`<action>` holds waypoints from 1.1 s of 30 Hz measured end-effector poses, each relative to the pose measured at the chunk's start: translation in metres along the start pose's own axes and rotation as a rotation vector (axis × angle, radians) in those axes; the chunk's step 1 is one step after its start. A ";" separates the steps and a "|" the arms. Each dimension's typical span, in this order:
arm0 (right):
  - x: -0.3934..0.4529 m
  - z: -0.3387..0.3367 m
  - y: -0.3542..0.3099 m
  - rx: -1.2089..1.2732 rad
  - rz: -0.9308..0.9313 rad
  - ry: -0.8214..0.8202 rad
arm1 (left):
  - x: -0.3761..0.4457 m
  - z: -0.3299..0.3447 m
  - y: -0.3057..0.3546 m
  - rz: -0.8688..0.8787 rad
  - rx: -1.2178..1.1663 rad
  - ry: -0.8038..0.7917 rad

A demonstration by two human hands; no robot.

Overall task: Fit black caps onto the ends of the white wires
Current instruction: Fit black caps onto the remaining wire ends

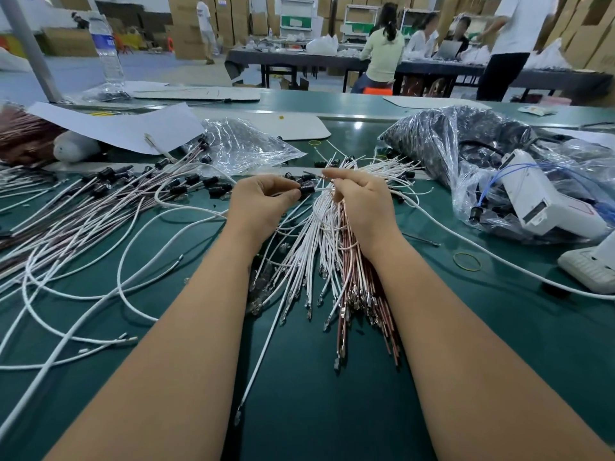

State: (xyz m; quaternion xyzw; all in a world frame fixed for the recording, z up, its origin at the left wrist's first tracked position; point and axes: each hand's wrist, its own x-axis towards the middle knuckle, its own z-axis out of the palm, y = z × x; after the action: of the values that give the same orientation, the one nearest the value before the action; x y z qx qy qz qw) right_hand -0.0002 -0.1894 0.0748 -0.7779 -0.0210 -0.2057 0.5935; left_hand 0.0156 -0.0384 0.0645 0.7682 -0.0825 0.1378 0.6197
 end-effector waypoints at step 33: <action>0.002 0.000 0.004 -0.225 -0.031 0.080 | -0.001 0.008 0.013 -0.025 0.010 -0.088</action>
State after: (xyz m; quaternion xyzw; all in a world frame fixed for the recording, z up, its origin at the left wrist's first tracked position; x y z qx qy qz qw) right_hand 0.0030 -0.1906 0.0719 -0.8304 0.0141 -0.2467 0.4994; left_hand 0.0113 -0.0493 0.0742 0.7775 -0.0992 0.0964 0.6135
